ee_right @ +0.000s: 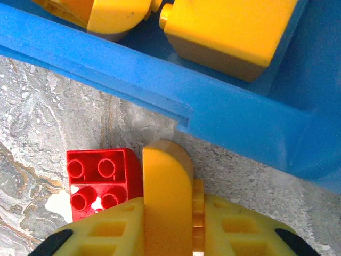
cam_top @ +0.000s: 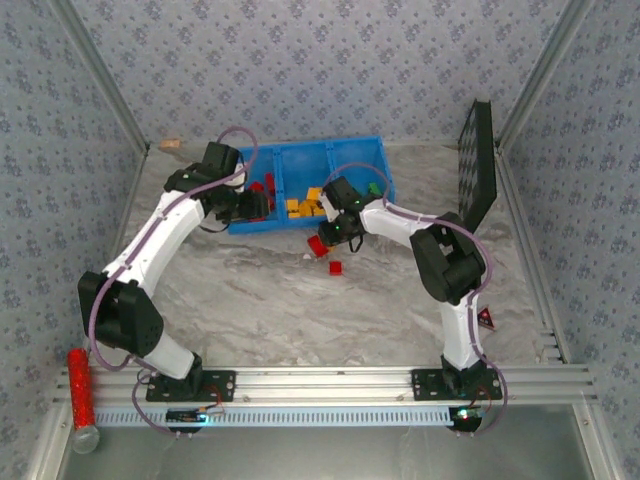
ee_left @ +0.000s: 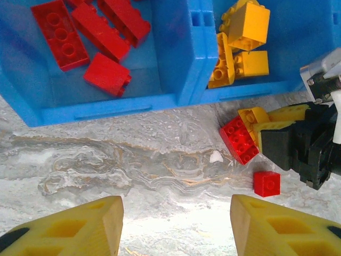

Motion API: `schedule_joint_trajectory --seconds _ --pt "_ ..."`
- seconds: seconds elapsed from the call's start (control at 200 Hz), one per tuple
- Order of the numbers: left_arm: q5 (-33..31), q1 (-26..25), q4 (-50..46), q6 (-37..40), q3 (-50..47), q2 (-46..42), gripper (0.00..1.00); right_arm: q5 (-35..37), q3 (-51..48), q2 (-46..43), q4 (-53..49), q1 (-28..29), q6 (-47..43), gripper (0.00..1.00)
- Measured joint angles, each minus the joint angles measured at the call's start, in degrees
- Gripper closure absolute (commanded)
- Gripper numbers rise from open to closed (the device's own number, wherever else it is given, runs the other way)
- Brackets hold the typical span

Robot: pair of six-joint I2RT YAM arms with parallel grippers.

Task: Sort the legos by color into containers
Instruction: Pick up the lego from the center of the table, then place the lego in the container.

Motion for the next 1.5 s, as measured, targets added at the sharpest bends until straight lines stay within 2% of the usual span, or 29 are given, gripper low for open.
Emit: schedule_joint_trajectory --seconds 0.39,0.525,0.66,0.845,1.08,1.394,1.504 --pt "0.0 -4.7 0.2 -2.6 -2.9 -0.6 0.45 0.2 -5.3 -8.5 -4.4 0.3 0.5 0.78" --pt "-0.4 -9.6 0.6 -5.3 -5.1 -0.6 0.45 0.6 -4.4 -12.7 -5.5 1.1 0.4 0.78" --pt "-0.7 -15.5 3.1 -9.6 -7.6 -0.1 0.44 1.7 0.6 -12.9 -6.0 0.2 -0.5 0.78" --pt "-1.2 -20.8 8.9 -15.5 -10.9 1.8 0.41 2.6 13.0 -6.8 -4.7 -1.9 -4.0 0.78" --pt "-3.1 -22.2 13.7 -20.1 -12.5 2.2 0.4 2.6 22.7 5.4 -2.2 -2.4 -7.1 0.77" --pt "-5.9 -22.9 16.9 -23.2 -13.6 2.6 0.4 1.9 28.0 11.9 0.1 -1.9 -8.8 0.63" --pt "-6.9 -23.1 18.6 -24.0 -13.6 4.5 0.39 1.7 28.0 11.9 0.2 -1.9 -8.8 0.54"
